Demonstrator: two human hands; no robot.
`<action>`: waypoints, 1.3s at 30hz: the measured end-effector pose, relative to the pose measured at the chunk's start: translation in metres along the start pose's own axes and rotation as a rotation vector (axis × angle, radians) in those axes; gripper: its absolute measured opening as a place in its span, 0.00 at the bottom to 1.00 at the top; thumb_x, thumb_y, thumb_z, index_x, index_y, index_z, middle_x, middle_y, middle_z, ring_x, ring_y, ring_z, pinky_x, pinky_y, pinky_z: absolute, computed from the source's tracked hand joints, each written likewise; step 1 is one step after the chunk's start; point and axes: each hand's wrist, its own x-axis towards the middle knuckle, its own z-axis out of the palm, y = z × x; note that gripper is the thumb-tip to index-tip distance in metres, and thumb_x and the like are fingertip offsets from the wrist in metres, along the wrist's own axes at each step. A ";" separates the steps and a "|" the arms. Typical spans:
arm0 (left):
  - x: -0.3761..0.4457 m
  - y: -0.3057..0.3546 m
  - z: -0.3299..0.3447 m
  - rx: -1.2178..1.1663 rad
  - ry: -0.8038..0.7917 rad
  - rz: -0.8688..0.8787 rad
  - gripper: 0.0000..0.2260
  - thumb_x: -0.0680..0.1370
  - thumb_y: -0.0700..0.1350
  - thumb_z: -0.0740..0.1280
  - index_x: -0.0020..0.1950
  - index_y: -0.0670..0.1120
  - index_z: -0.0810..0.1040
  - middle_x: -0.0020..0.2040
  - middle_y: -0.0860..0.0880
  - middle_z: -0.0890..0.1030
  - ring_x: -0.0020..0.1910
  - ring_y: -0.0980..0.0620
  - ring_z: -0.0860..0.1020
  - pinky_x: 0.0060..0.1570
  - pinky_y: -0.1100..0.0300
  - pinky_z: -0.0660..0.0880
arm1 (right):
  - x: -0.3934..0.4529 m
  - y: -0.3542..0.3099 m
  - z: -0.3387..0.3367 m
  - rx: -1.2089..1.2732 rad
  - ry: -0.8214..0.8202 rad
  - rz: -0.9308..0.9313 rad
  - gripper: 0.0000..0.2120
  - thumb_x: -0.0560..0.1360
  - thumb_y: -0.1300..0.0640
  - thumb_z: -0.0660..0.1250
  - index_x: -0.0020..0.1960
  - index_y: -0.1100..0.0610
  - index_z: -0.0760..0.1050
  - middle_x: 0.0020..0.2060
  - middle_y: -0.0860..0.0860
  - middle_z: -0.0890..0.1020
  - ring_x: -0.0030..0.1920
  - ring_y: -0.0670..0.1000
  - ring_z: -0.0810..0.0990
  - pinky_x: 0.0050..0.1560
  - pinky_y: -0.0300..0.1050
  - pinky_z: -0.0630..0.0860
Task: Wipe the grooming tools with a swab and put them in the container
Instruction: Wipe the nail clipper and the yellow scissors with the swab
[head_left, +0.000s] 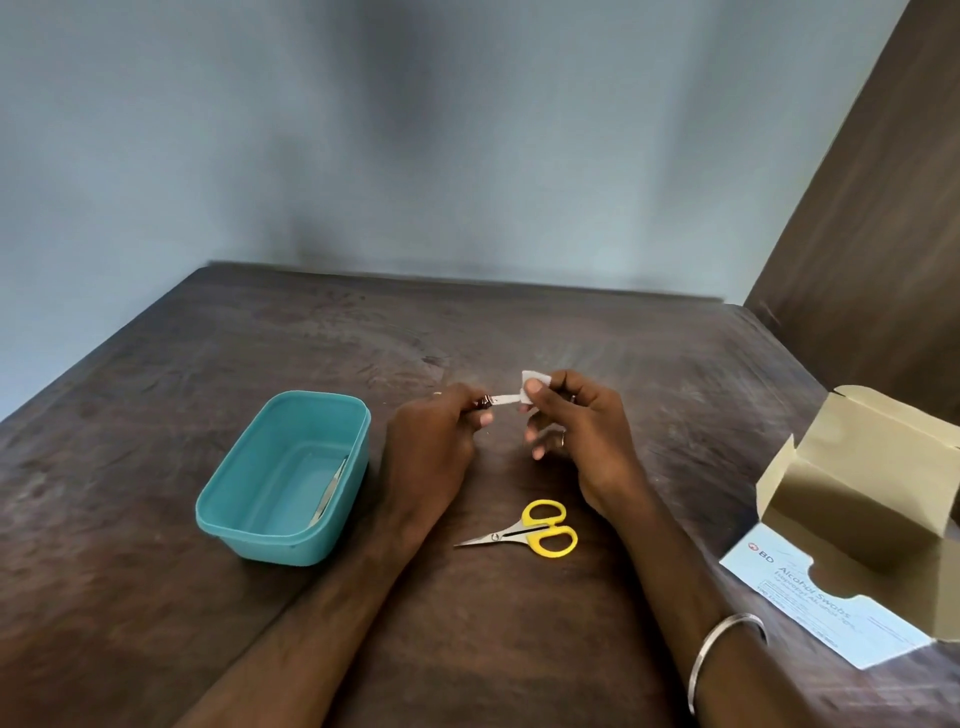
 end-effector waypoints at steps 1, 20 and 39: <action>0.000 -0.001 0.001 -0.073 -0.022 -0.092 0.09 0.75 0.43 0.73 0.55 0.49 0.83 0.43 0.51 0.86 0.39 0.53 0.83 0.42 0.59 0.77 | 0.001 0.000 -0.001 0.026 0.044 -0.016 0.04 0.77 0.62 0.70 0.46 0.62 0.81 0.36 0.53 0.83 0.28 0.50 0.76 0.25 0.42 0.72; 0.004 -0.002 -0.007 -0.855 -0.437 -0.528 0.07 0.77 0.39 0.70 0.54 0.44 0.83 0.39 0.39 0.85 0.36 0.39 0.85 0.35 0.56 0.82 | -0.001 0.006 0.000 -0.330 -0.059 -0.122 0.04 0.76 0.57 0.73 0.48 0.58 0.84 0.37 0.58 0.85 0.28 0.52 0.77 0.26 0.46 0.73; 0.004 -0.001 -0.008 -0.890 -0.446 -0.559 0.04 0.76 0.38 0.71 0.50 0.41 0.83 0.39 0.37 0.85 0.36 0.41 0.85 0.38 0.55 0.82 | 0.000 0.007 0.001 -0.336 -0.041 -0.132 0.15 0.81 0.55 0.66 0.40 0.63 0.80 0.33 0.56 0.84 0.26 0.54 0.77 0.25 0.43 0.72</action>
